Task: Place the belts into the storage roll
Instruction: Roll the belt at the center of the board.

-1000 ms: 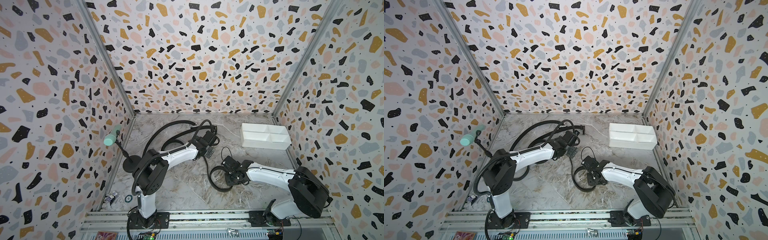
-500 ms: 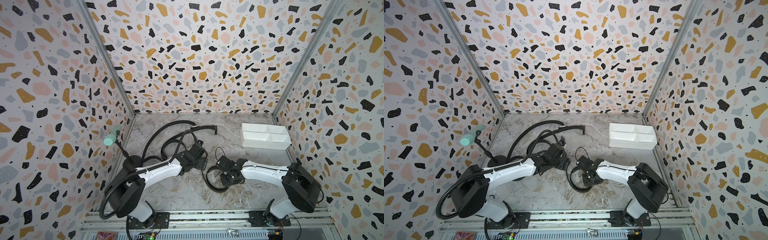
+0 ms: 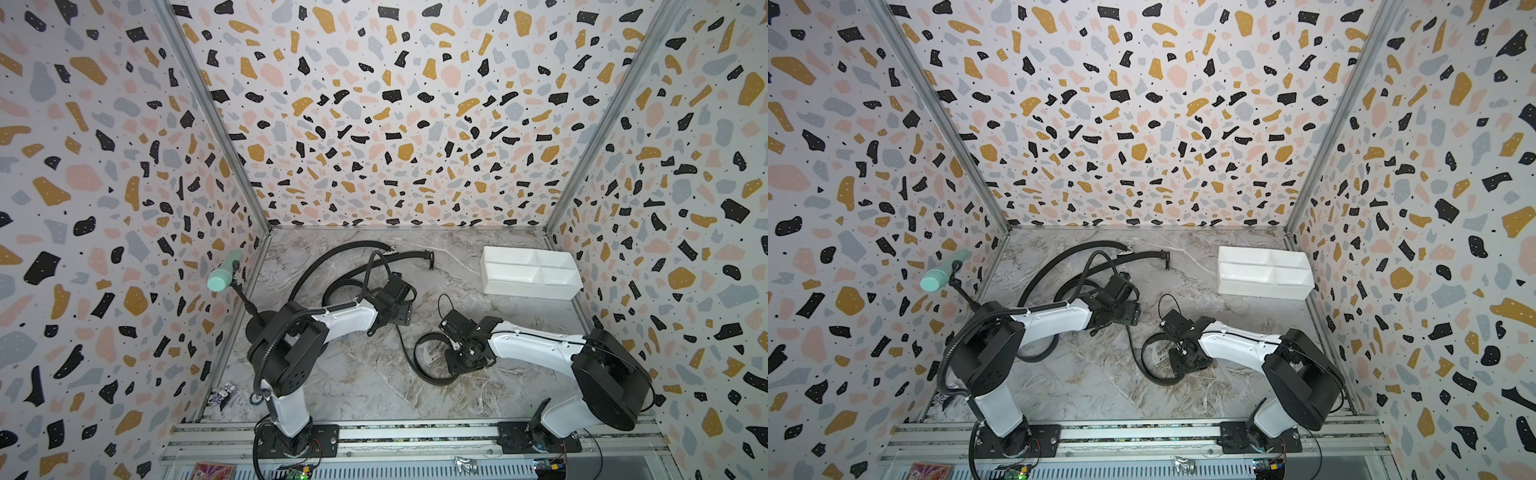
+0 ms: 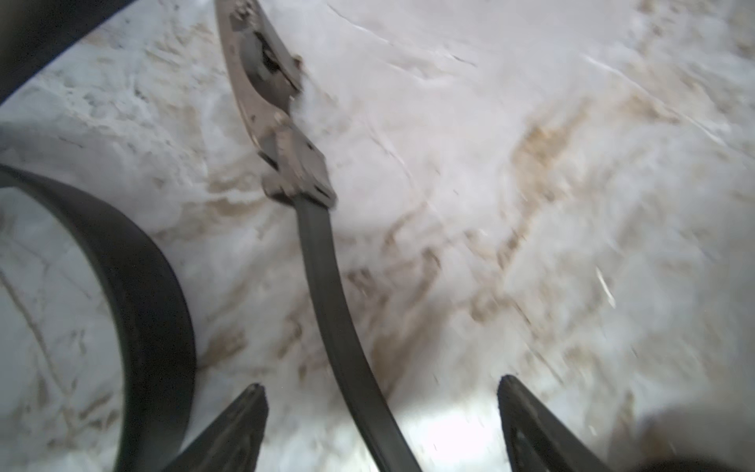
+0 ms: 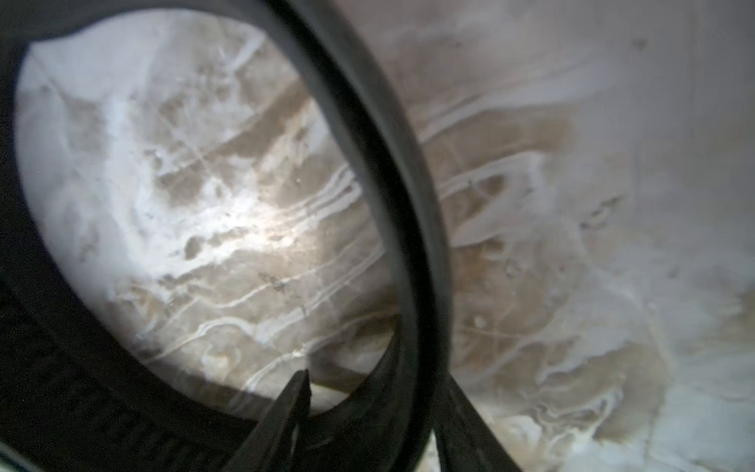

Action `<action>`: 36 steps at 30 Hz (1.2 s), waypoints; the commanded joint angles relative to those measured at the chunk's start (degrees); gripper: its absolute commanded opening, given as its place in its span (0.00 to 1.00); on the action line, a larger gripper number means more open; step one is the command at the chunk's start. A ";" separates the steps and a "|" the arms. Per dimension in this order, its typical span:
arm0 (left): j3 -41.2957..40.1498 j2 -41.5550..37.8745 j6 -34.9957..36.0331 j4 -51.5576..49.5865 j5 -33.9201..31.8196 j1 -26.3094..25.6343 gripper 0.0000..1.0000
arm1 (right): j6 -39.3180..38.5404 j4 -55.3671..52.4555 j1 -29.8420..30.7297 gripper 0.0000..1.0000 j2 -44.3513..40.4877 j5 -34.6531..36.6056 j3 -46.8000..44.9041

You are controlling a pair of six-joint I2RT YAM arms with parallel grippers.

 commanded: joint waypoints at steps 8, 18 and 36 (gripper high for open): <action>14.37 13.74 6.47 0.24 5.56 -1.17 0.50 | -1.02 2.39 1.68 0.27 1.39 0.48 -2.72; 25.44 19.62 9.56 -4.21 10.76 -6.65 0.44 | -0.27 5.44 3.95 0.25 6.17 -0.20 0.33; 5.44 -4.69 9.86 -2.94 7.56 -5.51 0.76 | -3.06 -4.76 -0.63 0.69 -7.58 -5.88 5.01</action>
